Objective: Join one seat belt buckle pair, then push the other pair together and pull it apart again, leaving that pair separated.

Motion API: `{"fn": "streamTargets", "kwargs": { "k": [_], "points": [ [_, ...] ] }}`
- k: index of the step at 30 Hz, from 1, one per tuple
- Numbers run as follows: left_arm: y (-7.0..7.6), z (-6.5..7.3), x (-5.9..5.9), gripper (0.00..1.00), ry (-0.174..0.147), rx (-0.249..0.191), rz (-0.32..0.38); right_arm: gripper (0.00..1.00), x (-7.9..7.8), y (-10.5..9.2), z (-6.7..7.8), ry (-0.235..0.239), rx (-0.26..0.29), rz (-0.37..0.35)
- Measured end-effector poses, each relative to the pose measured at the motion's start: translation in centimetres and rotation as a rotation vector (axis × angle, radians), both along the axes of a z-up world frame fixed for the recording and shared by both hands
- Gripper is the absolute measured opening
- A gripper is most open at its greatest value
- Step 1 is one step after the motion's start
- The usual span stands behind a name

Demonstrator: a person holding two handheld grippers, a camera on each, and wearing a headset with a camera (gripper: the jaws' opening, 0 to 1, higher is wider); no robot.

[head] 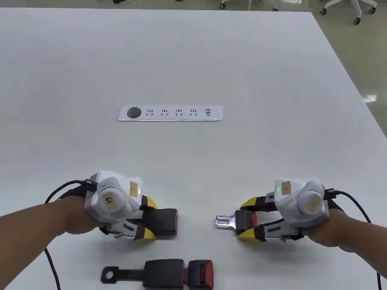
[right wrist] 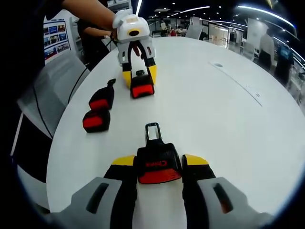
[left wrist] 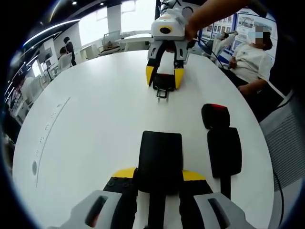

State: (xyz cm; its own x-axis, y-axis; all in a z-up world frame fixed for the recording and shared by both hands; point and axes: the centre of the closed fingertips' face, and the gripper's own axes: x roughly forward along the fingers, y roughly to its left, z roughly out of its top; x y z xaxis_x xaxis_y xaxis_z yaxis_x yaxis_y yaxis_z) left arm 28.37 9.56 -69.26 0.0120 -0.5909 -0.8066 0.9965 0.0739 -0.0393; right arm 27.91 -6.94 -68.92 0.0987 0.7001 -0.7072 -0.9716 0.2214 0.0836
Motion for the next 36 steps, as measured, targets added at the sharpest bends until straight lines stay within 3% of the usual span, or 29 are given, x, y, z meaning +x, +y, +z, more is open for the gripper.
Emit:
{"fn": "streamTargets", "kwargs": {
  "k": [19, 25, 31, 36],
  "points": [
    [-0.27, 0.28, -0.13, 0.34, -0.001, 0.02, -0.001, 0.35, 0.51, -0.32, -0.19, -0.006, -0.002, 0.001],
    [-0.17, 0.27, -0.14, 0.35, -0.001, 0.014, 0.008, 0.36, 0.84, -0.28, -0.15, 0.018, 0.052, -0.033],
    [0.02, 0.23, -0.21, 0.36, 0.007, 0.0, 0.008, 0.35, 0.64, -0.08, 0.13, 0.019, 0.07, -0.044],
    [-0.11, 0.39, -0.88, 0.43, 0.03, -0.001, 0.002, 0.39, 0.44, 0.17, 0.32, 0.018, 0.072, -0.048]
  ]
}}
